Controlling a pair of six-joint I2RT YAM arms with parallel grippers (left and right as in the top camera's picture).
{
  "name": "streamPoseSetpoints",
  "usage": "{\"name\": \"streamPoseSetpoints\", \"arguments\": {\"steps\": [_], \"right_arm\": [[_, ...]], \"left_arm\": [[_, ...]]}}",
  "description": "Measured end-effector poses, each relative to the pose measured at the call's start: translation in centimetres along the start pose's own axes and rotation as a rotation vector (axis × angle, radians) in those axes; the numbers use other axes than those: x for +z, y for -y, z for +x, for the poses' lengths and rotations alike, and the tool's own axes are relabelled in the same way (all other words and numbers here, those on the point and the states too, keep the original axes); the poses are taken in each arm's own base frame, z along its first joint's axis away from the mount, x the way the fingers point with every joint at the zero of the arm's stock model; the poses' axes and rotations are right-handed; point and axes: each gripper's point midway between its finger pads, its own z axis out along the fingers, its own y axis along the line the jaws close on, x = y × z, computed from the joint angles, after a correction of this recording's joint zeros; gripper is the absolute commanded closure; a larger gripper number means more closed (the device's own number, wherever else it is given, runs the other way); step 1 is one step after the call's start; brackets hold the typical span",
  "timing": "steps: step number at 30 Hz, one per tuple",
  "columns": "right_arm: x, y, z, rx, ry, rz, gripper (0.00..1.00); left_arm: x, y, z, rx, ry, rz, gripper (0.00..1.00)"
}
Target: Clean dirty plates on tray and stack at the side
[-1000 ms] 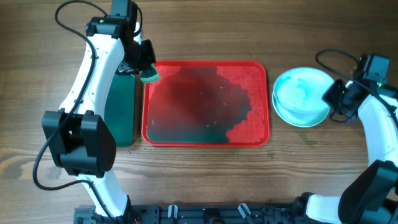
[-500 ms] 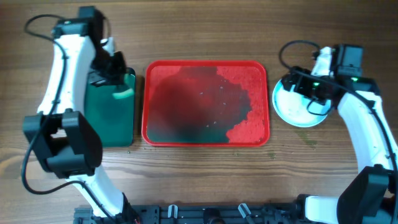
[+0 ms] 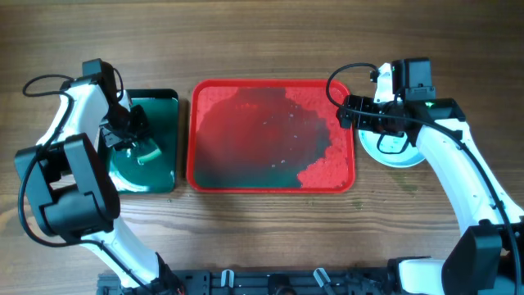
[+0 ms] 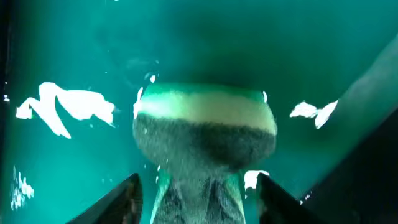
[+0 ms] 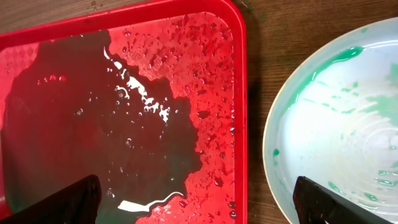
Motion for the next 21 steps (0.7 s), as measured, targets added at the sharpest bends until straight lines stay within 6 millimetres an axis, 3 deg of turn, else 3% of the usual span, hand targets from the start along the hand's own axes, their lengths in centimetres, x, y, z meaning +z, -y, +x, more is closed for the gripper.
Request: {"name": "streamPoseSetpoints", "arguments": {"steps": [1,2,4,6,8,10,13,15,18,21], "right_arm": [[0.0,0.0,0.1,0.001,-0.005,0.001,0.0],[-0.2,0.0,0.4,0.005,-0.019,0.004,0.0],[-1.2,-0.3,0.1,0.008,-0.033,0.007,0.0],[-3.7,-1.2,-0.9,-0.003,-0.006,0.001,0.0],[-7.5,-2.3,-1.4,-0.036,0.043,-0.009,0.0],[-10.6,-3.2,-1.7,-0.065,0.108,-0.022,0.0],[-17.8,-4.7,0.0,-0.113,0.273,-0.054,0.0],[-20.7,-5.3,0.8,-0.133,0.354,-0.071,0.0],[-23.6,-5.9,1.6,-0.084,0.444,-0.107,0.0],[-23.6,-5.6,2.1,-0.039,0.431,-0.099,0.0]], "left_arm": [[-0.5,0.1,0.2,0.002,0.0,0.0,0.15],[-1.4,0.3,0.5,0.006,0.002,0.0,0.0],[-4.8,1.2,0.3,0.023,0.066,0.018,0.0],[-11.6,3.5,0.6,0.025,0.22,0.088,0.0],[-15.4,5.0,1.8,0.037,0.312,0.139,0.0],[-16.0,5.6,2.1,0.042,0.322,0.155,0.0],[-15.7,5.6,2.1,0.029,0.313,0.155,0.0],[-15.7,5.6,2.1,0.028,0.313,0.155,0.0],[-15.7,5.6,2.1,0.028,0.313,0.155,0.0],[-15.7,5.6,2.1,0.028,0.313,0.155,0.0]]}}
